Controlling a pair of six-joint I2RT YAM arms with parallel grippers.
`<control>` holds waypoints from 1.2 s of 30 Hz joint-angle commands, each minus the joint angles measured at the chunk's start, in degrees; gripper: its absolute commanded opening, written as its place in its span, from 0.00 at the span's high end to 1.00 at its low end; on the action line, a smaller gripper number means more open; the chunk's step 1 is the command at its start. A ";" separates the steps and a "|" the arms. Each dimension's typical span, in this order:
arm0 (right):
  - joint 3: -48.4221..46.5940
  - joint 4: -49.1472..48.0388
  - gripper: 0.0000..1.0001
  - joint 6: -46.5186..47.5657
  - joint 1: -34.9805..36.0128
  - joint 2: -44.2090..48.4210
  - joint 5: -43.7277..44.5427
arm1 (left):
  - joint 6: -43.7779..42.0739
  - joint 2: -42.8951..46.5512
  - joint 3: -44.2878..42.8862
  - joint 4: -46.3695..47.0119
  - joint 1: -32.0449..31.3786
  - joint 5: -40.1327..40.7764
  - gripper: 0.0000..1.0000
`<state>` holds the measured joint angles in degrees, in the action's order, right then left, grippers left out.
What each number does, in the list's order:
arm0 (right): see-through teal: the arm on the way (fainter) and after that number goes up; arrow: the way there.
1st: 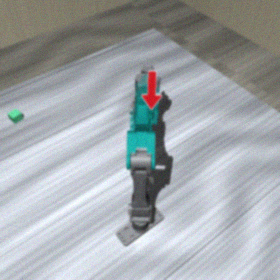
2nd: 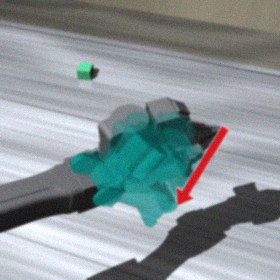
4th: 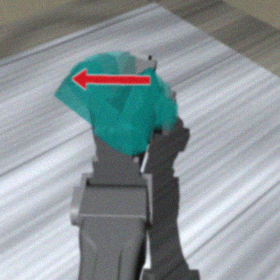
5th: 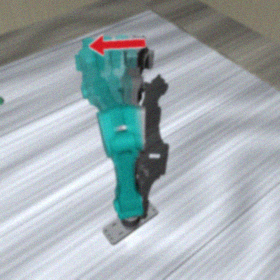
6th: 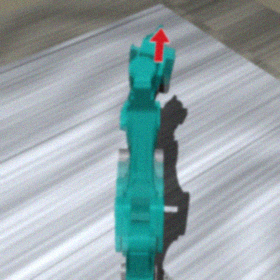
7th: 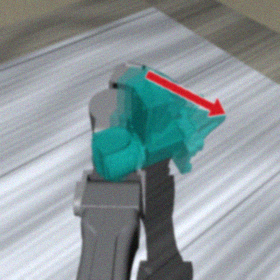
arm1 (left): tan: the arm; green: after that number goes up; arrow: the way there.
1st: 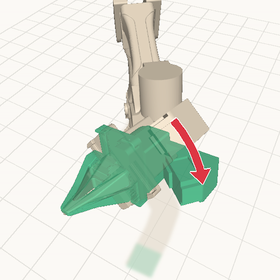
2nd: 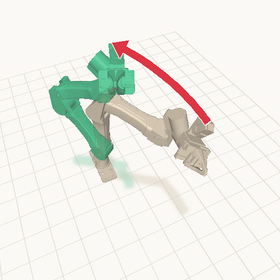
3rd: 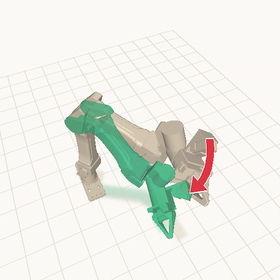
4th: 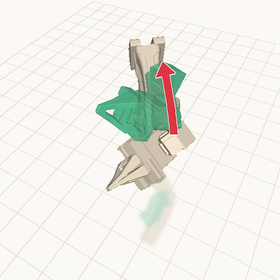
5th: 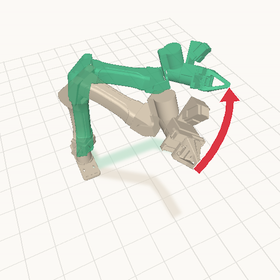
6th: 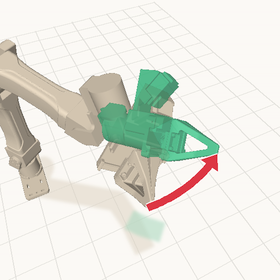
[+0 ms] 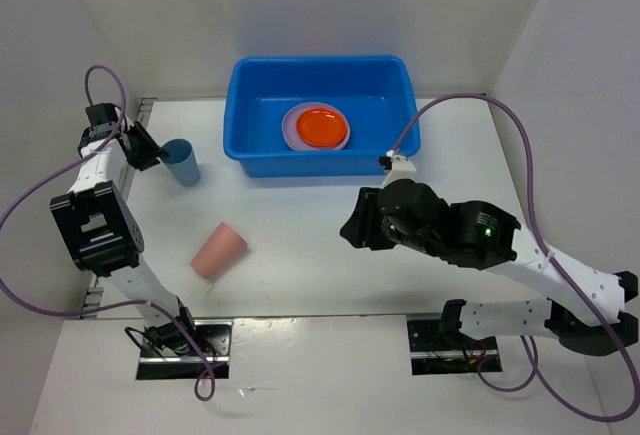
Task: Place the mixed dishes into the plastic bin
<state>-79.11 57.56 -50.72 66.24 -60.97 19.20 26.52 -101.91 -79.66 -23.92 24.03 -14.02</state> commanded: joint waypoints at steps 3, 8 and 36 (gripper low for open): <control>0.54 -2.89 0.54 -1.49 -0.14 3.31 -0.12 | -2.26 -4.87 -9.00 -0.76 0.14 2.40 0.76; 2.47 -2.89 0.53 -2.02 -2.33 6.38 -0.13 | -8.85 -9.54 -20.43 -9.91 -2.23 8.04 1.00; 15.21 -6.76 0.50 -5.36 -7.09 16.31 -6.98 | -4.11 -33.42 -76.32 -31.61 -35.63 16.56 1.00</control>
<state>-65.14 53.15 -54.57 59.57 -46.76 12.45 21.43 -130.02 -149.36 -46.59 -10.81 -1.67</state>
